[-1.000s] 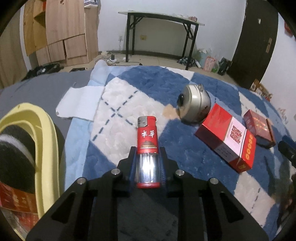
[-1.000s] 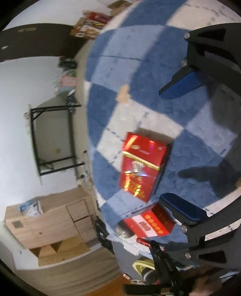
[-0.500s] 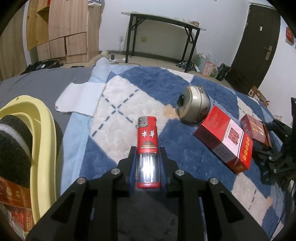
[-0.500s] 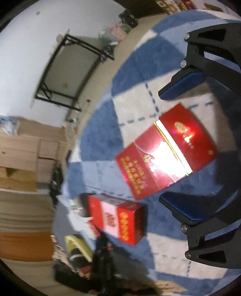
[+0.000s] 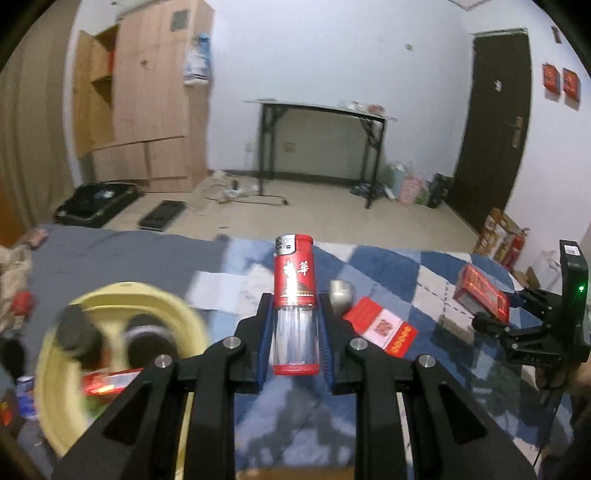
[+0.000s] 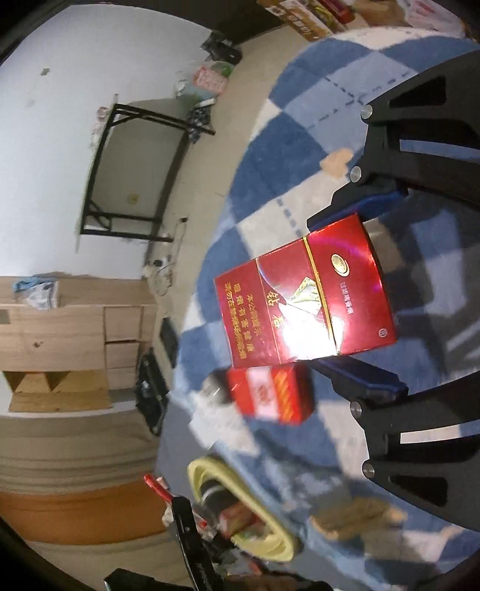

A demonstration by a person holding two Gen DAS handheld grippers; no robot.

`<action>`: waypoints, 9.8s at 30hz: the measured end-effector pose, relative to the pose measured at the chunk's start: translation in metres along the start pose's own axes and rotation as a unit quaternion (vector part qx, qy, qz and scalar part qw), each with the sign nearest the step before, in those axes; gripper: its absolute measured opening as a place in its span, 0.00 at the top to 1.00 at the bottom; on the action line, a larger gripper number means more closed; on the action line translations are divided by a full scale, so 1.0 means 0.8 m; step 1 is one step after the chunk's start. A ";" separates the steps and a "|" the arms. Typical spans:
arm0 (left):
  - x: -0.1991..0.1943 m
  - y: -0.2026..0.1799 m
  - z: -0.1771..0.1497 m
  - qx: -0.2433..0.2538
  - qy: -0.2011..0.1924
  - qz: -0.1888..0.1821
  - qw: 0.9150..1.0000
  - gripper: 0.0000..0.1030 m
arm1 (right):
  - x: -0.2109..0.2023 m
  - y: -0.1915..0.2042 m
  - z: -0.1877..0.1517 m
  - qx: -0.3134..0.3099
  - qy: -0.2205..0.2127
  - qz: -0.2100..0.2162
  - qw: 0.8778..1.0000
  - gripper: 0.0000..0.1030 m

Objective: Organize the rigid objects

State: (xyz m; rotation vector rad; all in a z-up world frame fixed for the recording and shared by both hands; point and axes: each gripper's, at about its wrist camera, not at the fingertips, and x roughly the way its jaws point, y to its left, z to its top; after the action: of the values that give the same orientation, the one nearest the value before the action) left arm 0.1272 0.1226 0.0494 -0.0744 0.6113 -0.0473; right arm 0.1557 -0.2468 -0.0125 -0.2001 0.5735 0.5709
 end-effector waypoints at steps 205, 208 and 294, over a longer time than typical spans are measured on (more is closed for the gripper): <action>0.010 0.059 -0.210 -0.286 0.061 0.325 0.899 0.00 | 0.250 0.226 0.048 -0.152 0.047 0.141 0.977 0.00; 0.044 0.061 -0.227 -0.295 0.088 0.319 0.896 0.00 | 0.279 0.237 0.023 -0.162 0.074 0.132 0.975 0.00; 0.053 0.061 -0.229 -0.293 0.099 0.342 0.888 0.00 | 0.282 0.236 0.026 -0.159 0.079 0.124 0.976 0.00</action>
State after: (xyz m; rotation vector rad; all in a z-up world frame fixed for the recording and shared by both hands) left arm 0.0575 0.1586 -0.1284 -0.4400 0.8135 0.8311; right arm 0.2152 0.0187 -0.1268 -0.4837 0.6650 0.8956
